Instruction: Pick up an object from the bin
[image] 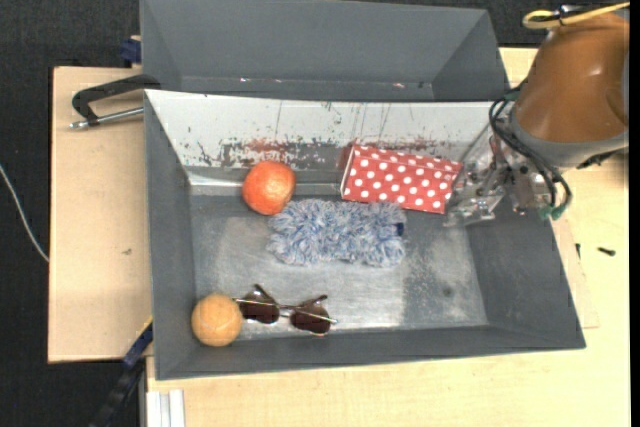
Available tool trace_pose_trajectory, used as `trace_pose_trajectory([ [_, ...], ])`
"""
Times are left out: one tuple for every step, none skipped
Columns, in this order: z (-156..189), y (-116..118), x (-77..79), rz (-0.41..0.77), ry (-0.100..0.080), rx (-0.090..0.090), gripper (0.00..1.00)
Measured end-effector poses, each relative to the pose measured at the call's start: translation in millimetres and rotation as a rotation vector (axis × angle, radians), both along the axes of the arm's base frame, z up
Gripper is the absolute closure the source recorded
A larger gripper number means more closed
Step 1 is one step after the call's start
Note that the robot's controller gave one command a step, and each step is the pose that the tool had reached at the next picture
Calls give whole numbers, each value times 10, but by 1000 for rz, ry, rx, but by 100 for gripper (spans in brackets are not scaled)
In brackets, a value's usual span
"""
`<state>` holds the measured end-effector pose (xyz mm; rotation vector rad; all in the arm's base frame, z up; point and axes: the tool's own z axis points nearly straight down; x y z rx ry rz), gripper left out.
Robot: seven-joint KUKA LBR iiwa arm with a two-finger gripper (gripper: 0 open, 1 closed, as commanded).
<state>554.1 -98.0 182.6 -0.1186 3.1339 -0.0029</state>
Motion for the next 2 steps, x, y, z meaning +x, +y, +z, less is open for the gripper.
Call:
trace_pose_trajectory([
  [-184, 745, 17, 156, 4, 3, 100],
  [-238, 632, 169, 283, 1, 1, 100],
])
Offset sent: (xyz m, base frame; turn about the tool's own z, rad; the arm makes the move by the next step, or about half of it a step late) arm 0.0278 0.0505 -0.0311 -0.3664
